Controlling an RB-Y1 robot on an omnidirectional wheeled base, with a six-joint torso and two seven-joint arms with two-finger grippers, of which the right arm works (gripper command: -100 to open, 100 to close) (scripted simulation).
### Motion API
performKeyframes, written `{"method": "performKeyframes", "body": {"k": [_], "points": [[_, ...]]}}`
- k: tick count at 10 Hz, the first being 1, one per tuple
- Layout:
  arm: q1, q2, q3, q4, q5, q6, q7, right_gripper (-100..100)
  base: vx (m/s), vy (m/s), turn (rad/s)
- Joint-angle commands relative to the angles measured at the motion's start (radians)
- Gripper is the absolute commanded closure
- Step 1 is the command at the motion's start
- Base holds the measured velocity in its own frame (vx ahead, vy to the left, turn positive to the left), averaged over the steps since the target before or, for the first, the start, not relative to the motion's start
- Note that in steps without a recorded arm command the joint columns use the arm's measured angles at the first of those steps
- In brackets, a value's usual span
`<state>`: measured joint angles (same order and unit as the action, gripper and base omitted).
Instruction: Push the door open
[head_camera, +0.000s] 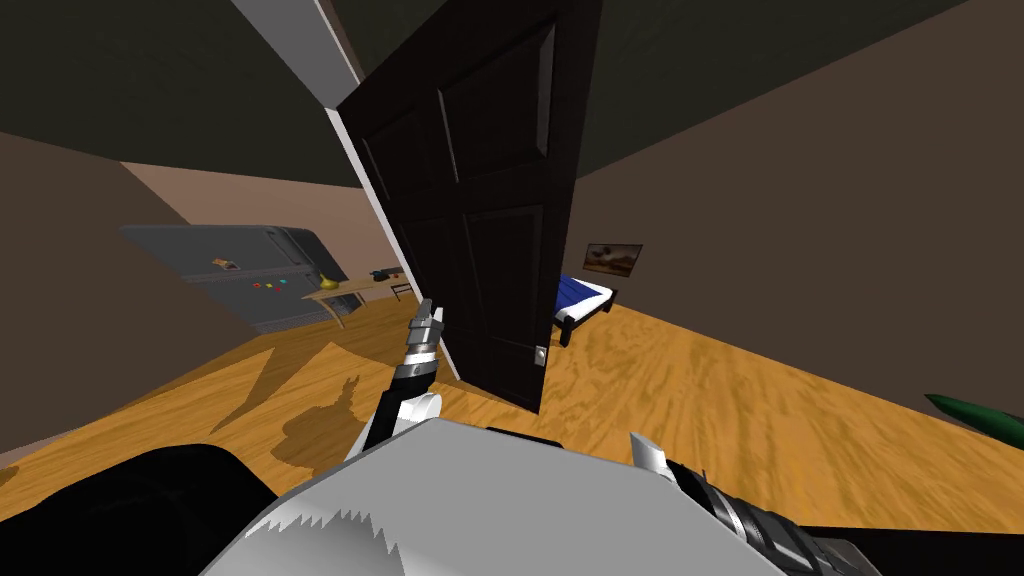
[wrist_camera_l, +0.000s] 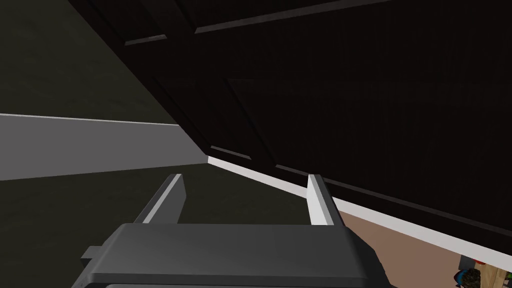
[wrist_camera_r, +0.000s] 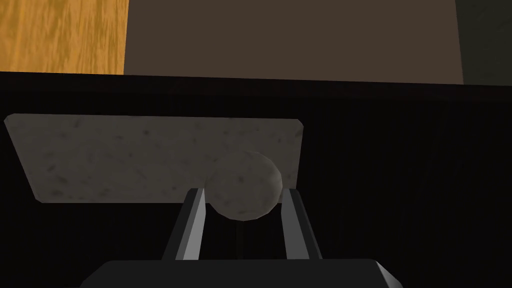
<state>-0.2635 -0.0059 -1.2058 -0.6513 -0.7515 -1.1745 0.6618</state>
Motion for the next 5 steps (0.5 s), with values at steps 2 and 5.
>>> {"method": "performKeyframes", "body": {"k": [2, 5], "points": [[-0.015, 0.009, -0.037, 0.000, -0.027, -0.043, 0.011, 100, 0.009, -0.137, 0.107], [-0.010, 0.043, -0.063, -0.008, -0.047, -0.048, 0.023, 100, -0.002, -0.160, 0.069]]}}
